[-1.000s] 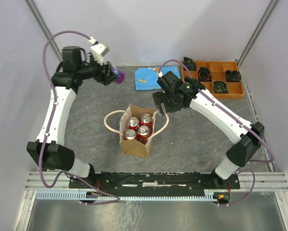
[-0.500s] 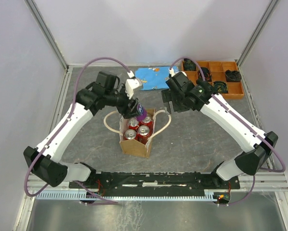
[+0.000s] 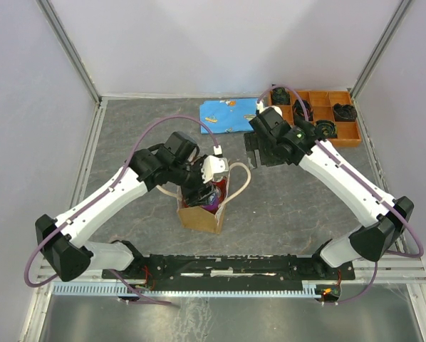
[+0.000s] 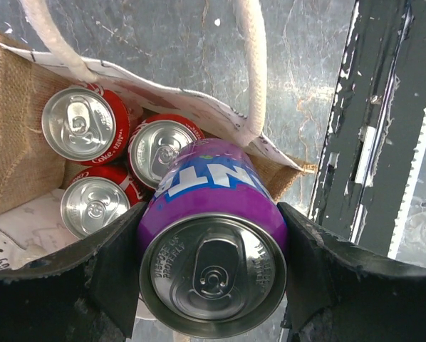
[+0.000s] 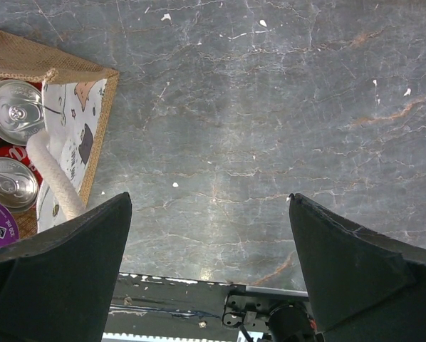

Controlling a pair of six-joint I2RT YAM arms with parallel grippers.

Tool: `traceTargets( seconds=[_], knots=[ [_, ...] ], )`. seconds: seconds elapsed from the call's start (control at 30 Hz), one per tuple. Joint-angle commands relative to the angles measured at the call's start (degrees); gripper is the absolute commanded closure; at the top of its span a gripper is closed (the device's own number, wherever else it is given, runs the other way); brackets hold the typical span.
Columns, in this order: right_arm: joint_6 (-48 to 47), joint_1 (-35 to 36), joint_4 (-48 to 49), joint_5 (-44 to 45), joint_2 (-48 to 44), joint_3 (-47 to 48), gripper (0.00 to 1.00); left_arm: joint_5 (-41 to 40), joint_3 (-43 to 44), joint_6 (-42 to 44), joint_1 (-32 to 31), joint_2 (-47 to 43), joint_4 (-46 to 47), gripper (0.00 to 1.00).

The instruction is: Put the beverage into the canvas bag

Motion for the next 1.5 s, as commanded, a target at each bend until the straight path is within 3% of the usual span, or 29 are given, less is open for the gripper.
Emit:
traceTargets(
  seconds=[0.0,0.5,0.8,1.47],
  knots=[
    [1.3,-0.1,1.9,1.0,-2.3,-0.4,0.01,0.0,0.3,3.8,-1.0,-2.6,2.2,0.97],
    [1.5,-0.3,2.5,0.8,-2.6,-1.8,0.01,3.4,1.4,12.7,-3.8,1.7,-7.7,0.97],
    [1.9,-0.4,2.1,0.6,-3.4,-3.2,0.01,3.3,-1.3,15.9,-4.0,4.8,-6.2,0.97],
    [2.3,-0.9,0.9,1.2,-4.3,-4.0,0.01,3.9,-5.7,13.5,-4.6,8.5,2.1,0.97]
  ],
)
